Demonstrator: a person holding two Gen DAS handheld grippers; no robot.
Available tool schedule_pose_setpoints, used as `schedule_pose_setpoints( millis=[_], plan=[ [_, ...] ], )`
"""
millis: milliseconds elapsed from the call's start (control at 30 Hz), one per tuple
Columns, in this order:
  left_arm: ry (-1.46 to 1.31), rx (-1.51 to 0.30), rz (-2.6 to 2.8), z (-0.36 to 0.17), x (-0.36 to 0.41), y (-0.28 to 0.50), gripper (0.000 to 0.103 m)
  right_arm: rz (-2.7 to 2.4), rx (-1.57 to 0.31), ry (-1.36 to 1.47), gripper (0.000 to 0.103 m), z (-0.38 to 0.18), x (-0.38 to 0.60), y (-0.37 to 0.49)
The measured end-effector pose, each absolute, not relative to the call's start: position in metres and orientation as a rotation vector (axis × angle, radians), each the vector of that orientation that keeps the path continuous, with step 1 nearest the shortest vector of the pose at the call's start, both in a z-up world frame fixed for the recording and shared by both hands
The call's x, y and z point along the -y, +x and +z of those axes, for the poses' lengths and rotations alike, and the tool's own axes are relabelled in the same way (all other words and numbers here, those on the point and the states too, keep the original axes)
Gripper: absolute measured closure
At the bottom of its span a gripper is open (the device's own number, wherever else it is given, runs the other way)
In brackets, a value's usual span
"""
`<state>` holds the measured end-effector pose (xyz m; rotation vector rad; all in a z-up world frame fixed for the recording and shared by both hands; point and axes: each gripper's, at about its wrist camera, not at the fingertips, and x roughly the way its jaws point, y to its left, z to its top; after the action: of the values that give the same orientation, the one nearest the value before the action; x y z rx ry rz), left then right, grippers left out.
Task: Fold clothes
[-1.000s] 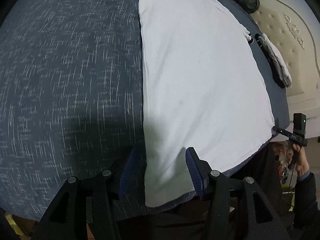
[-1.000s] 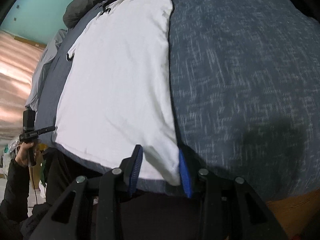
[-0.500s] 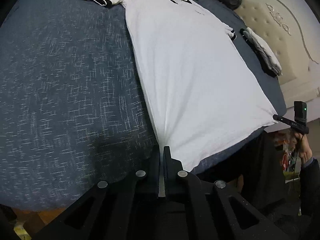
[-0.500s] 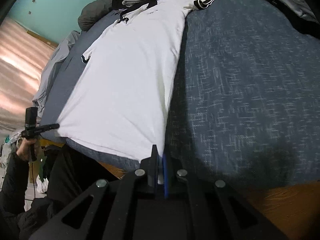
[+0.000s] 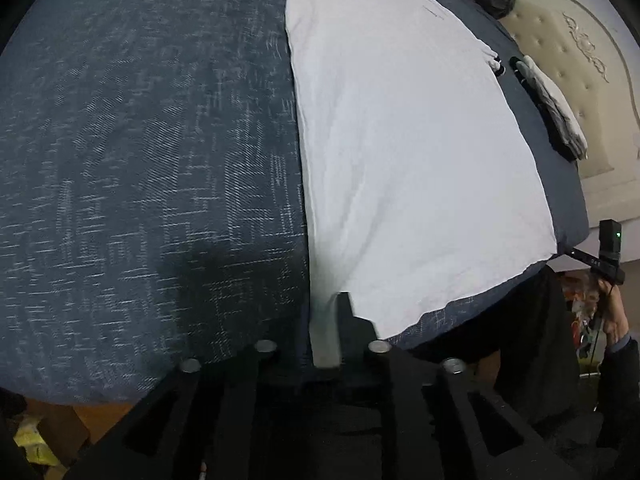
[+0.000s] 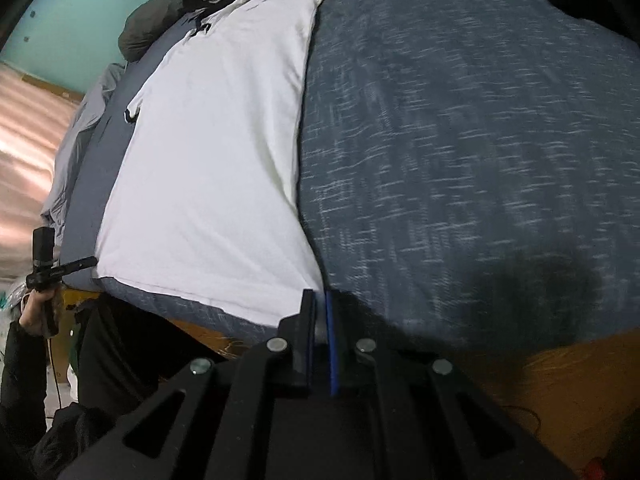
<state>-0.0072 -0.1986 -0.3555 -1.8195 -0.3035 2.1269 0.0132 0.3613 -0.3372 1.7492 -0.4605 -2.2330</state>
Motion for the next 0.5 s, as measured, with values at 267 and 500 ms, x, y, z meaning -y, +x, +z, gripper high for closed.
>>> schedule_pose_setpoints(
  millis=[267, 500],
  plan=[
    [-1.690, 0.313, 2.303, -0.298, 0.217, -0.013, 0.056, -2.371, 0.473, 1.622, 0.097, -0.275, -0.388, -0.007],
    [-1.573, 0.334, 2.436, -0.256, 0.196, -0.058, 0.052, -2.457, 0.555, 1.470, 0.067, -0.224, -0.414, -0.045]
  ],
)
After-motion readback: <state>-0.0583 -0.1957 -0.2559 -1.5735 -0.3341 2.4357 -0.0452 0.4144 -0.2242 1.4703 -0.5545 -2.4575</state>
